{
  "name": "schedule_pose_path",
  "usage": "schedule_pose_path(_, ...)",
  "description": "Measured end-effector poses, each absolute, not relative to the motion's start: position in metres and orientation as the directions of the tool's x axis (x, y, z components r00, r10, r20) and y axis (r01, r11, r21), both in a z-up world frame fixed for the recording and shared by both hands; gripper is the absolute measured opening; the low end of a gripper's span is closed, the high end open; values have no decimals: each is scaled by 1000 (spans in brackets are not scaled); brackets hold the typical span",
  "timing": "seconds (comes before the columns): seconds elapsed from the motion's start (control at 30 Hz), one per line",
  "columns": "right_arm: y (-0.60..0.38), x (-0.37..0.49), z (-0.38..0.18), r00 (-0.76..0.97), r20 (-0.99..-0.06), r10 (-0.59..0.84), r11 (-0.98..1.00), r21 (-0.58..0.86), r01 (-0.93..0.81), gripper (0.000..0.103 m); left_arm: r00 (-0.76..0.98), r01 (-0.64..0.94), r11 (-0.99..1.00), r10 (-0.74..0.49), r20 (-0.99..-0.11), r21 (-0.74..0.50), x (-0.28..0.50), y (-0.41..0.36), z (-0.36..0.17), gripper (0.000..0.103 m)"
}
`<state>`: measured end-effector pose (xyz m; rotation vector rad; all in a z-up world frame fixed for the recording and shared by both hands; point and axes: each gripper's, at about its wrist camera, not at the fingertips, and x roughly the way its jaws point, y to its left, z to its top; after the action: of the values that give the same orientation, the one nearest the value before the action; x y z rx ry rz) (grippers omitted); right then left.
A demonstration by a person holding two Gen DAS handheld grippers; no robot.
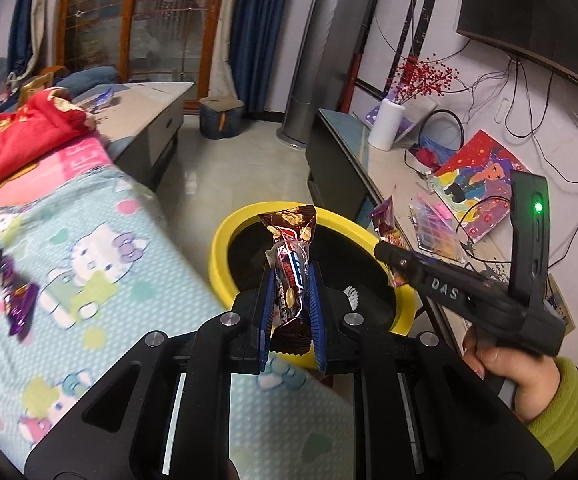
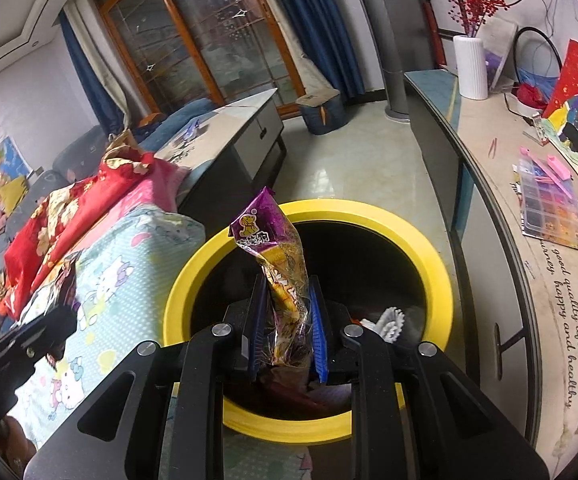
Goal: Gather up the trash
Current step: 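Carry the chocolate bar and yellow-purple wrapper over the yellow trash bin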
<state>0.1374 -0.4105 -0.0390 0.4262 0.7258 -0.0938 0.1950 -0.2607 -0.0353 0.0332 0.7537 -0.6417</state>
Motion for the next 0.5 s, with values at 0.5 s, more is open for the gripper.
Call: schedule_pose_path(0.5,-427,137,-51,739,-672,47,896,355,265,22,497,536,801,-554,-668,-265,235,-286,-51,13)
